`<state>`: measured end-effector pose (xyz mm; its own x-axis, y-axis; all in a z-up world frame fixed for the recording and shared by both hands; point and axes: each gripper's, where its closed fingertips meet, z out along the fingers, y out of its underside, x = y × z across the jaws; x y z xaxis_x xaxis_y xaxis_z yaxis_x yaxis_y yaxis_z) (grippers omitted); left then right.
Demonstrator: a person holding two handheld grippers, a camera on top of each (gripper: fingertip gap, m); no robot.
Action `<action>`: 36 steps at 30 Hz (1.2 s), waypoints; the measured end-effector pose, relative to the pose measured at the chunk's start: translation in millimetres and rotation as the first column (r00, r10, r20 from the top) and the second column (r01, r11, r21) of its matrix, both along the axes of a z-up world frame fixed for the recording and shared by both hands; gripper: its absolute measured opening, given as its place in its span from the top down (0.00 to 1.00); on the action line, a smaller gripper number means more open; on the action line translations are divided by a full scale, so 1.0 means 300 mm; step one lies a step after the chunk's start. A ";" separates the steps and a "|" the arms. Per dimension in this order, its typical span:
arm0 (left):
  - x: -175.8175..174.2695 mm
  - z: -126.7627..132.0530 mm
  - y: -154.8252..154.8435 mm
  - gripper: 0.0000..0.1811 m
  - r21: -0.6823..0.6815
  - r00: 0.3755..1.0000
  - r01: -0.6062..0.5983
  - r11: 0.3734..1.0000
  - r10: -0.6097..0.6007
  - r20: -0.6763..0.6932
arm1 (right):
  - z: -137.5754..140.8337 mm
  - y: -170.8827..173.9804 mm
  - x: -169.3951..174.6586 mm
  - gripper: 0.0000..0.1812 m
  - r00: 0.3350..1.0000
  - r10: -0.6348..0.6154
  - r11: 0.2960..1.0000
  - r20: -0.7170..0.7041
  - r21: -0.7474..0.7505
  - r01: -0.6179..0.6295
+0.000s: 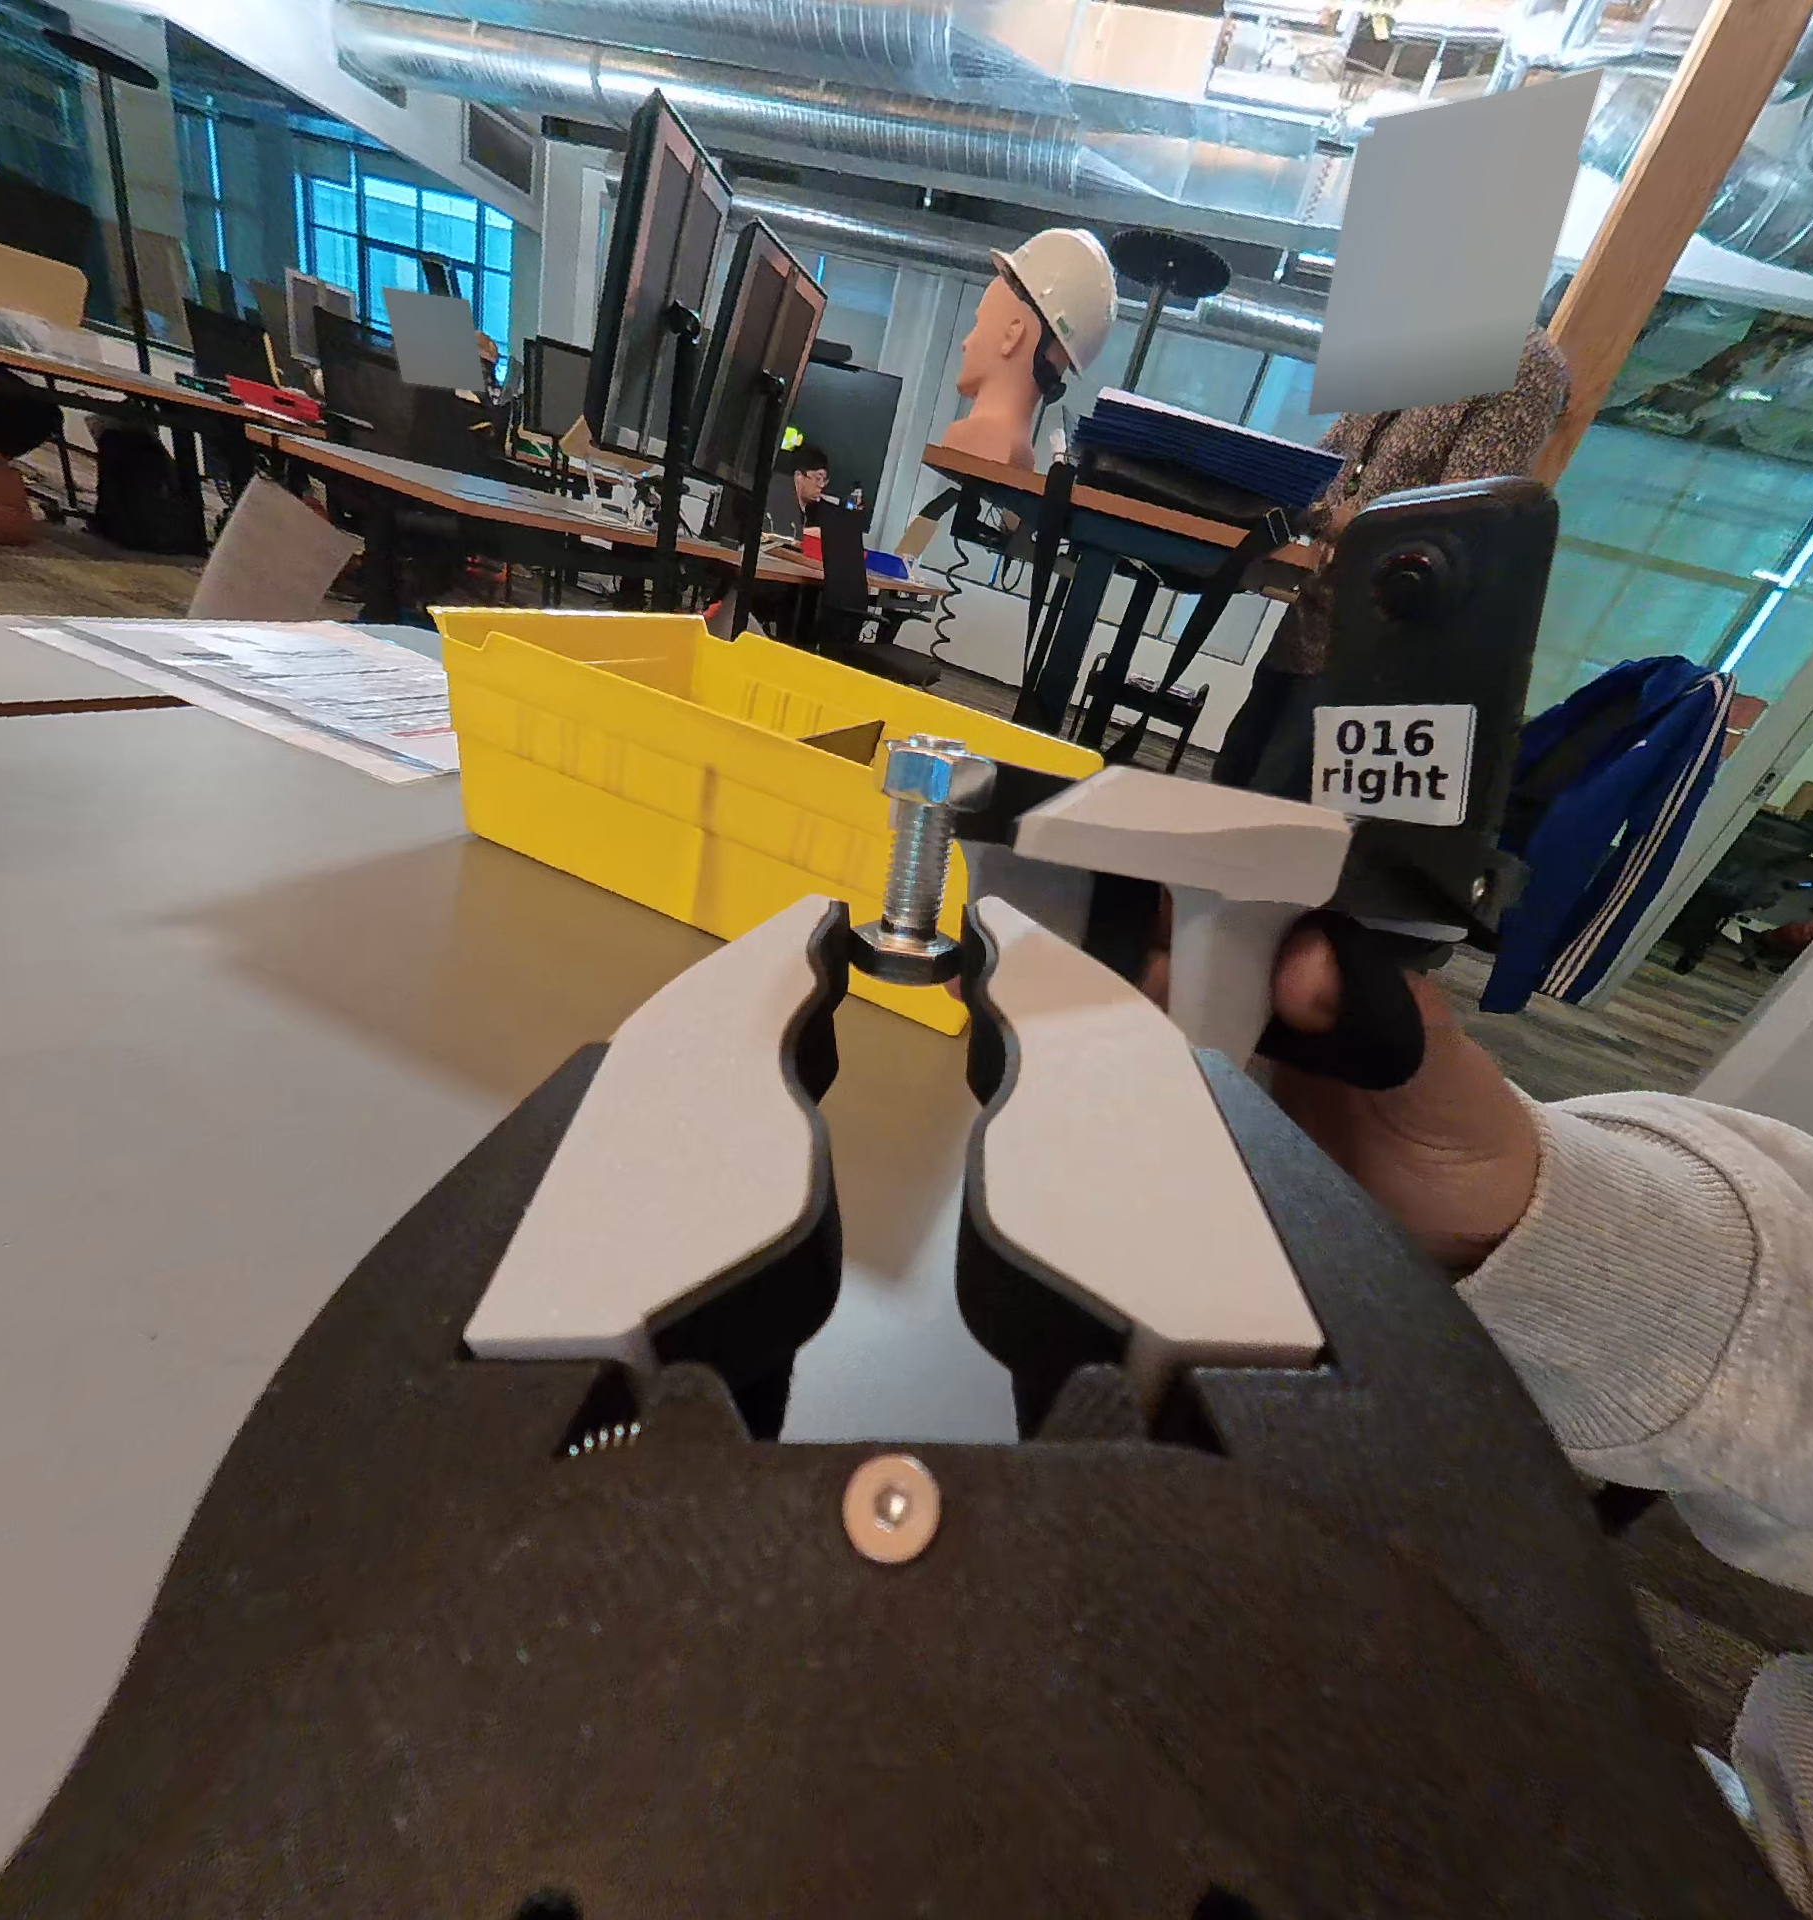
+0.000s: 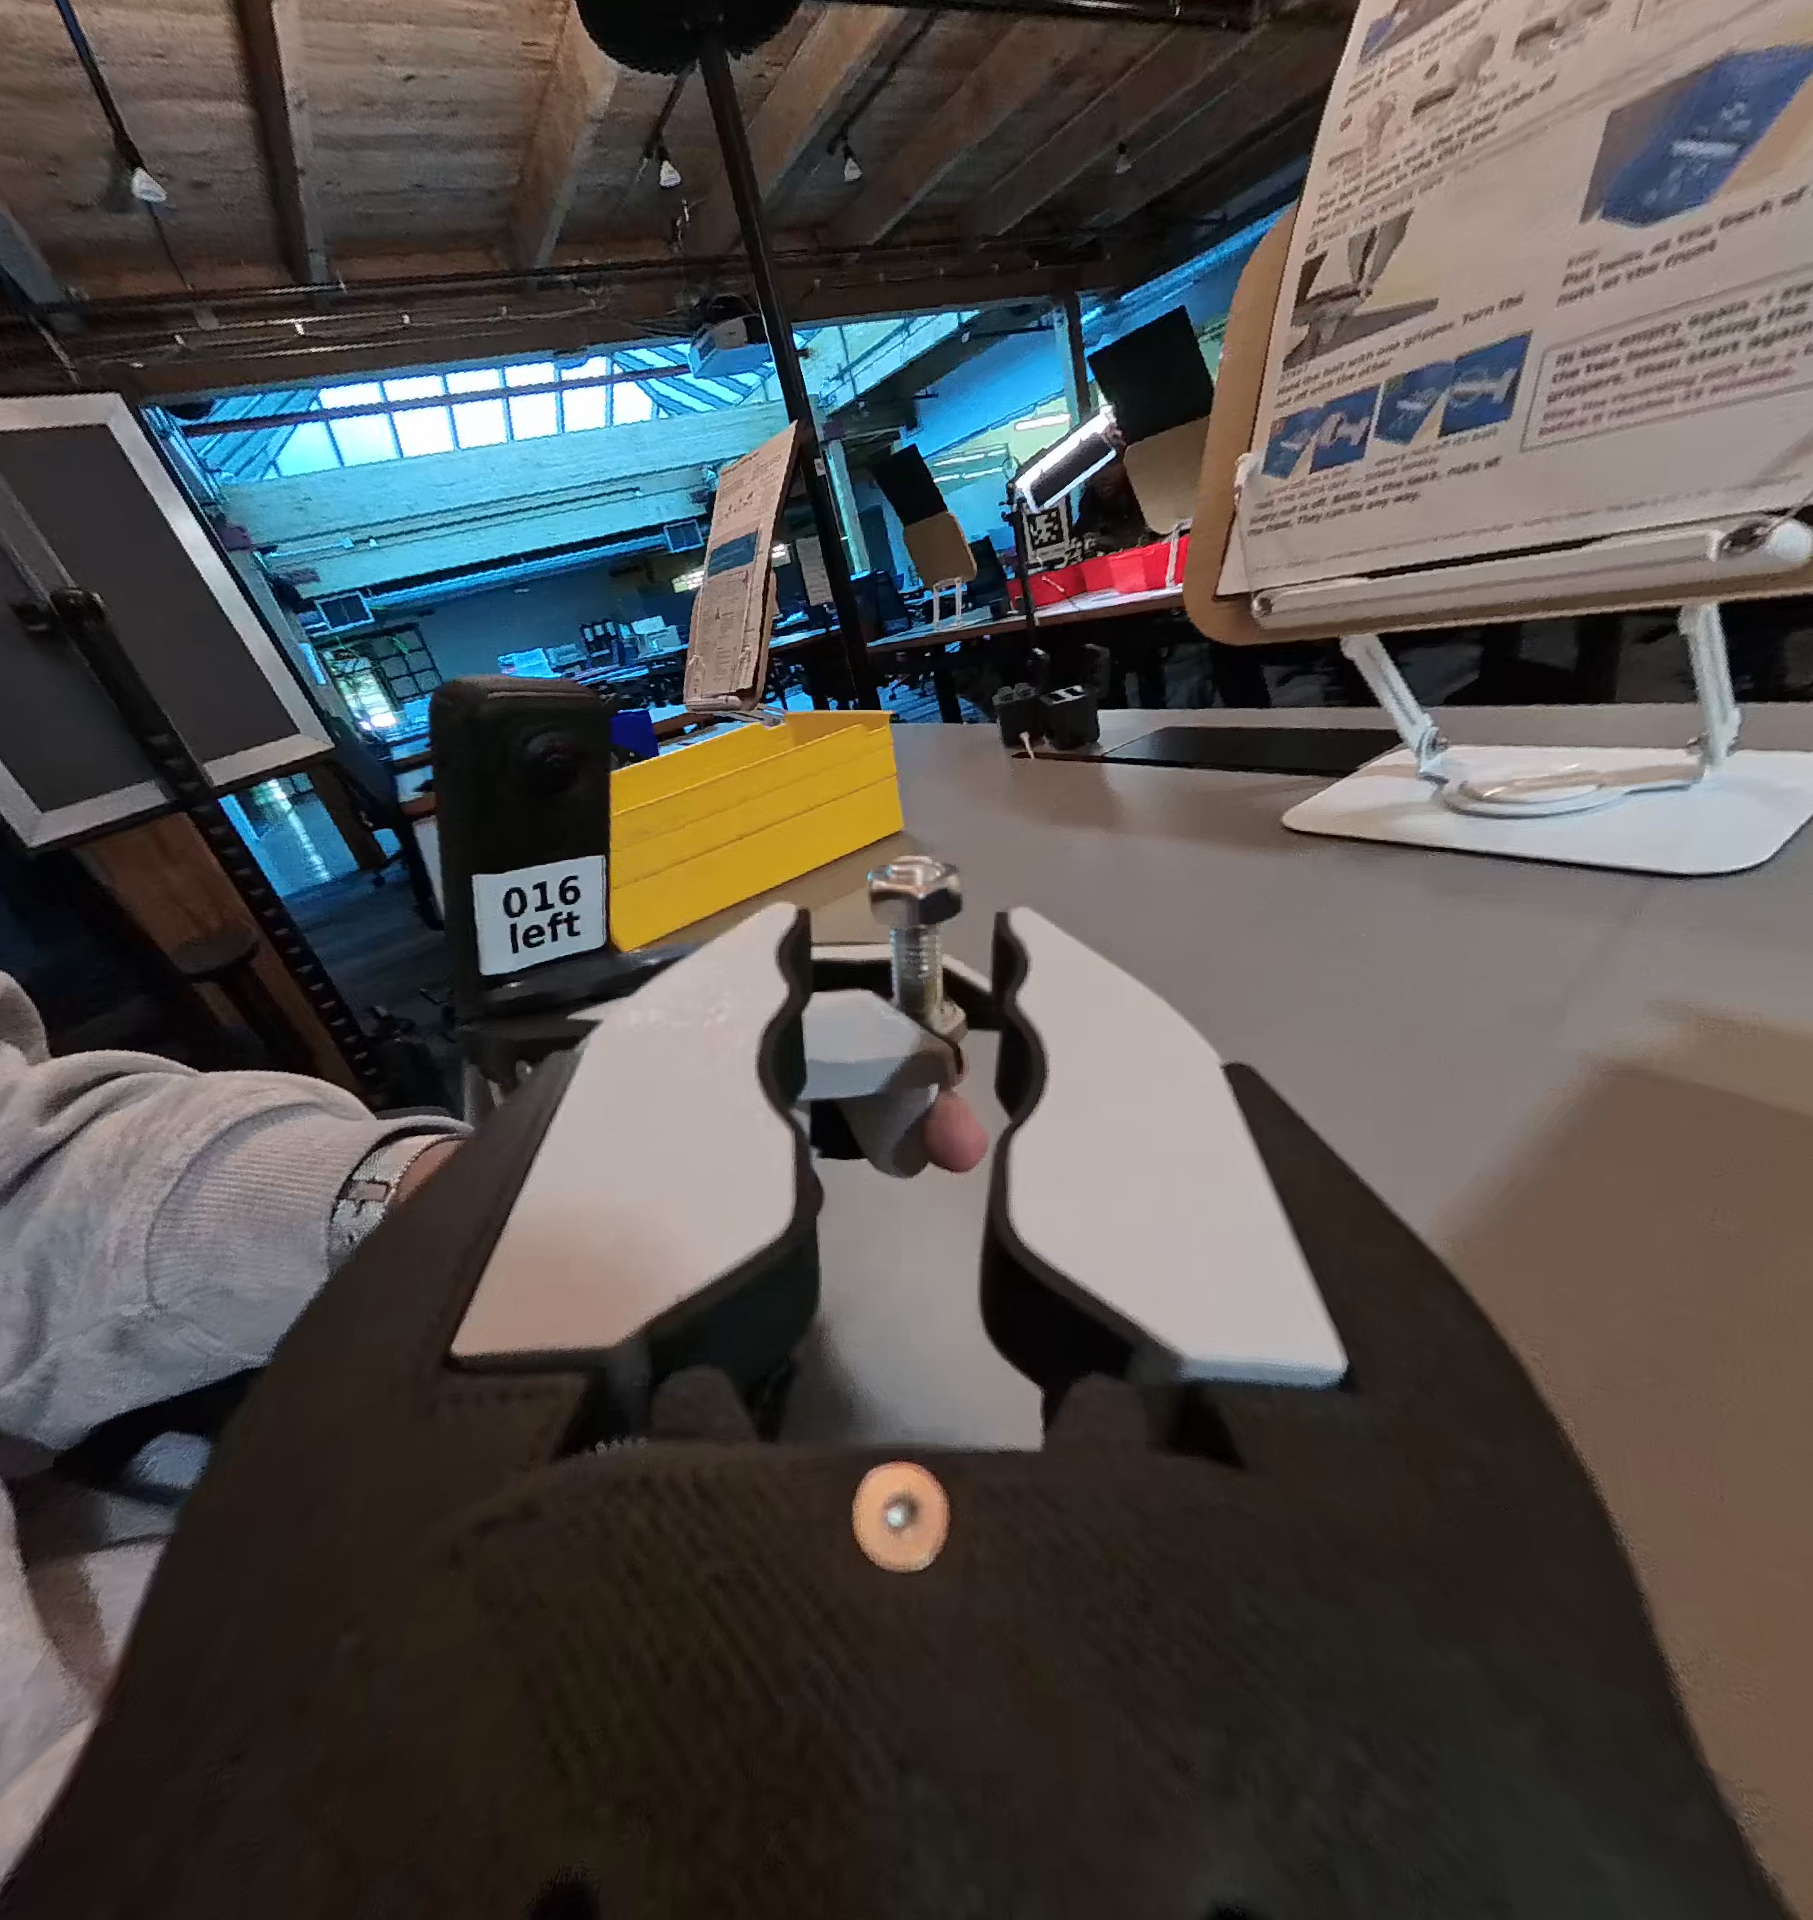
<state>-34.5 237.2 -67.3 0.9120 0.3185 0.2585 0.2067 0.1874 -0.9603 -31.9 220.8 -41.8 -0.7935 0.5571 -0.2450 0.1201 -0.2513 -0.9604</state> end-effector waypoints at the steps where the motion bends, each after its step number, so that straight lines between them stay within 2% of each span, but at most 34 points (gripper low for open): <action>1: 0.002 -0.001 0.001 0.89 -0.003 1.000 0.002 1.000 -0.002 -0.003 | -0.005 0.001 -0.001 0.84 1.000 0.003 1.000 0.009 0.005 -0.003; 9: 0.024 -0.006 0.015 0.89 -0.040 0.998 0.018 0.999 -0.020 -0.052 | -0.039 -0.015 0.002 0.95 1.000 0.007 0.994 0.010 0.107 -0.008; 13: 0.027 -0.005 0.016 0.89 -0.032 0.998 0.032 0.999 -0.034 -0.044 | -0.040 -0.013 0.001 0.95 1.000 0.001 0.992 0.005 0.123 -0.001; 18: 0.050 -0.008 0.025 0.82 -0.078 0.991 0.089 0.993 -0.096 -0.090 | -0.039 -0.001 0.001 0.95 1.000 0.019 0.993 0.018 0.117 -0.021; 22: 0.062 -0.013 0.023 0.83 -0.113 0.983 0.132 0.985 -0.145 -0.114 | -0.036 0.018 0.003 0.95 0.998 0.048 0.992 0.030 0.113 -0.051; 27: 0.067 -0.006 0.017 0.83 -0.085 0.979 0.176 0.981 -0.183 -0.088 | -0.029 0.021 0.022 0.95 0.992 0.123 0.988 0.040 0.089 -0.126; 36: 0.104 -0.005 0.020 0.89 -0.087 0.960 0.255 0.963 -0.263 -0.095 | -0.033 0.001 0.052 0.95 0.979 0.201 0.973 0.038 0.106 -0.204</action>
<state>-3.2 243.1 -68.9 0.9865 0.0818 0.1420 0.1365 0.0696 -0.9882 -16.3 221.0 -51.7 -0.8865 0.4100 -0.2146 0.1840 -0.1133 -0.9764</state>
